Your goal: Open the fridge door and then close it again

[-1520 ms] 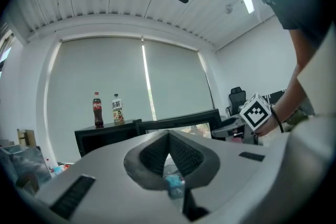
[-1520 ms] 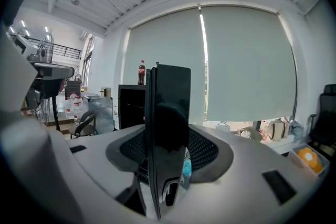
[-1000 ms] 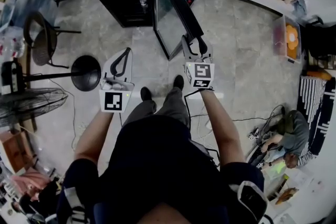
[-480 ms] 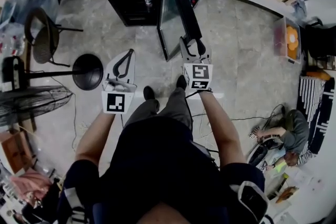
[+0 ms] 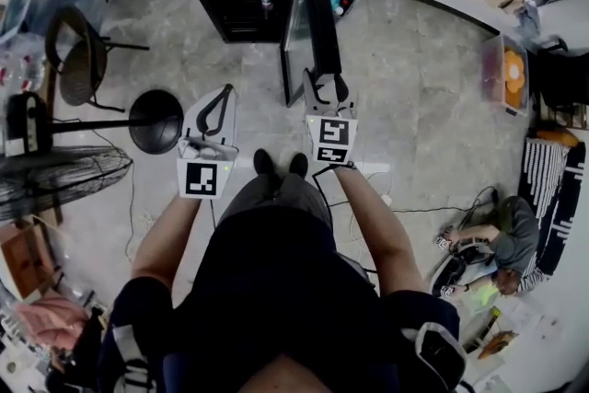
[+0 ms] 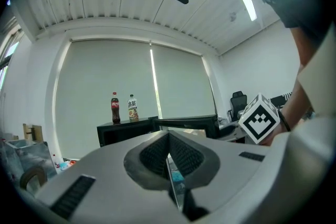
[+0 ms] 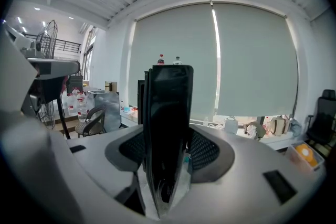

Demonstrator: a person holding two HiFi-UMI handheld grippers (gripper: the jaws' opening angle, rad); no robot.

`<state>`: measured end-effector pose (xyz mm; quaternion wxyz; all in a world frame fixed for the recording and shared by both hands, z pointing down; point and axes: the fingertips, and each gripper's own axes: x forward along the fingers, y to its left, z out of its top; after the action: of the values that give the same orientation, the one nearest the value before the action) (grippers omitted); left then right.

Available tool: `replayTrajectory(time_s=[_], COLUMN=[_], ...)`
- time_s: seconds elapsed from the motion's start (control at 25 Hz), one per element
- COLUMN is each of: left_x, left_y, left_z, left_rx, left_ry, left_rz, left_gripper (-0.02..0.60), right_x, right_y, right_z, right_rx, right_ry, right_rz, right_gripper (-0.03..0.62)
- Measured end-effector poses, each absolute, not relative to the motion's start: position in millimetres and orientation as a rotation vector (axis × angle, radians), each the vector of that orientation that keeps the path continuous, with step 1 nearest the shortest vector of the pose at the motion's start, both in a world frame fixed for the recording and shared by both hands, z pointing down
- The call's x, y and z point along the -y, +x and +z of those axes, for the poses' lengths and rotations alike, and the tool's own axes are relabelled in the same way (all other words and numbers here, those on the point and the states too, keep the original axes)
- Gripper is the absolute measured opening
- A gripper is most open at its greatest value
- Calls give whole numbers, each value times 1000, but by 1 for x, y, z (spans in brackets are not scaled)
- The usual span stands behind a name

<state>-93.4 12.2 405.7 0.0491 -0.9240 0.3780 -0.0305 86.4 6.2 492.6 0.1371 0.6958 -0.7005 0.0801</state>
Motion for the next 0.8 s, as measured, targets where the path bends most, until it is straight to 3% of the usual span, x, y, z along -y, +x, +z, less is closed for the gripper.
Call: replayTrajectory(time_s=[0.8], left_x=[-18], left_y=[-120], left_z=[411], left_rx=[-1319], left_ry=[-2766], left_rz=[-136], left_gripper=[23], right_x=[9], right_y=[38], right_z=[496], right_rx=[2022], right_ry=[2005], right_rz=[254], right_gripper=[252])
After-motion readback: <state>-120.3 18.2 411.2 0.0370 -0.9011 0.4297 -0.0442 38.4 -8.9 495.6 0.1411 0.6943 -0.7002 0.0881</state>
